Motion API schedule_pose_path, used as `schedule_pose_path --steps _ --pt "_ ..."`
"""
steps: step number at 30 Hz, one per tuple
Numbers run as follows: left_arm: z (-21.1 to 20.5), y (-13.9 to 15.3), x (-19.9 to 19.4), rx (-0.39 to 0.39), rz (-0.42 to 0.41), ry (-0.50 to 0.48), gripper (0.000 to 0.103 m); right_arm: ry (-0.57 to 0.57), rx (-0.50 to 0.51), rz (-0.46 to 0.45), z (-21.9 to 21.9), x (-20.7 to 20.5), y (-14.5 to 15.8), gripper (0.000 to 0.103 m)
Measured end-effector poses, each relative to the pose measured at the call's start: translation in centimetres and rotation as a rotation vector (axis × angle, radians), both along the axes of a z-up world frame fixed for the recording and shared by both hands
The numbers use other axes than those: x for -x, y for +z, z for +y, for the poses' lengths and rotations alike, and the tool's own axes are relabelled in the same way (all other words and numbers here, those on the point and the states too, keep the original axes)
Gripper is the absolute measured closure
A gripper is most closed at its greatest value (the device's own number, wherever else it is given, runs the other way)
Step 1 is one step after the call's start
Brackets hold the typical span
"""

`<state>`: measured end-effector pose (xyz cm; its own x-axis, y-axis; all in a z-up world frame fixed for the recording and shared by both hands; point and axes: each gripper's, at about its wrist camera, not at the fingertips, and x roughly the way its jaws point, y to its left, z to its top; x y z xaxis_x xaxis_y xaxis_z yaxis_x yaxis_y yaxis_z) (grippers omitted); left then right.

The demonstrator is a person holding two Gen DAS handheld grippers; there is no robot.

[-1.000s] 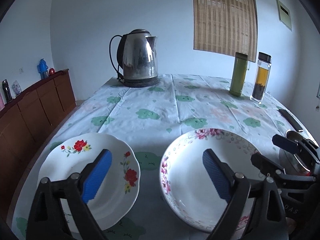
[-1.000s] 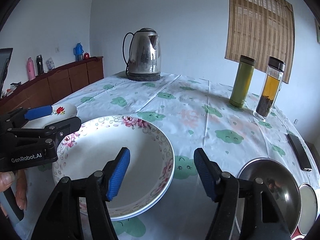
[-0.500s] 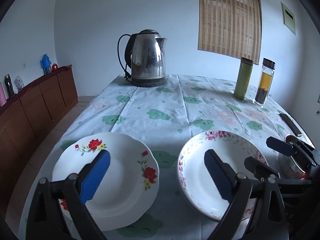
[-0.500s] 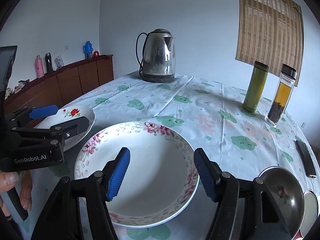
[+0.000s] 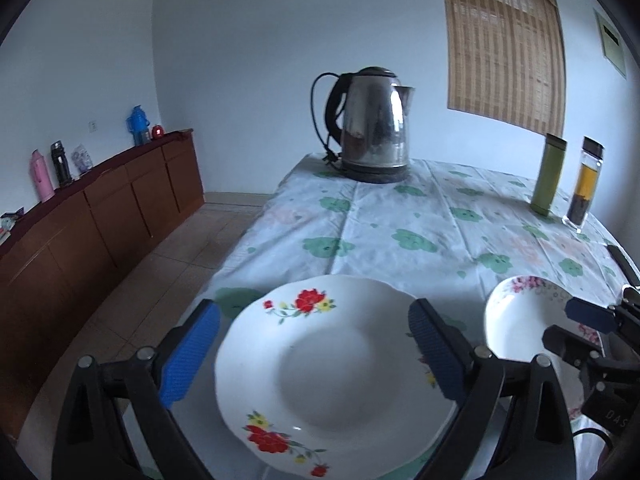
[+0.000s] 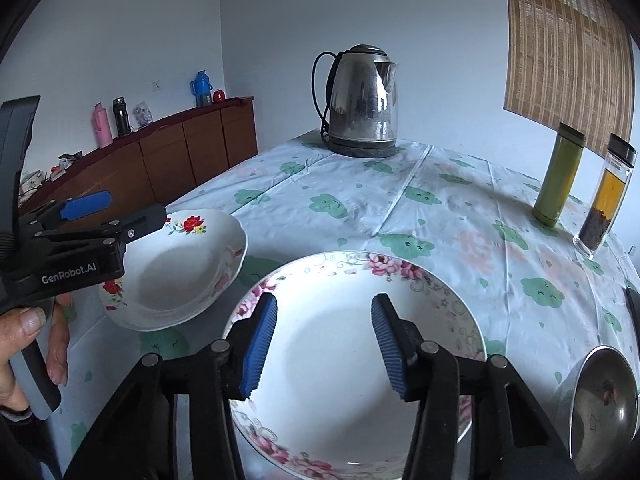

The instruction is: Organize plates and bowls

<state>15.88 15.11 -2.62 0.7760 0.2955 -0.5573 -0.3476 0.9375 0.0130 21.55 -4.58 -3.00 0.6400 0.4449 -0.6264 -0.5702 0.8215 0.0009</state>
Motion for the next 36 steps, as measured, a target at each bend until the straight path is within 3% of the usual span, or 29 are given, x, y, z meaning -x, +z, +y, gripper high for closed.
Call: schedule_pose_path --steps 3,7,13,17,24,29,33,36 --pt "2.4 -1.1 0.1 0.067 0.013 0.036 0.006 0.020 0.005 -0.001 1.7 -0.1 0.3 0.059" --pt "4.0 -1.7 0.2 0.089 0.027 0.077 0.006 0.042 0.010 0.005 4.0 -0.4 0.4 0.059" --pt "4.5 -2.7 -0.2 0.147 0.065 0.063 0.006 0.068 0.046 0.042 7.5 -1.0 -0.7 0.061" --pt "4.7 -3.1 -0.3 0.166 0.082 0.062 0.009 0.078 0.087 0.054 9.0 -1.3 -1.5 0.069" --pt "4.7 -3.9 -0.8 0.182 0.125 0.039 0.033 0.082 0.137 0.070 10.1 -1.9 -2.6 0.072" --pt "5.3 -4.8 -1.0 0.219 0.157 0.049 0.041 0.090 0.195 0.070 11.5 -2.1 -3.1 0.072" --pt "5.7 -5.4 -1.2 0.235 0.181 0.059 0.054 0.096 0.212 0.091 12.1 -2.4 -3.8 0.072" --pt "5.6 -5.7 -1.3 0.223 0.193 0.064 0.055 0.100 0.224 0.084 12.4 -2.2 -3.9 0.072"
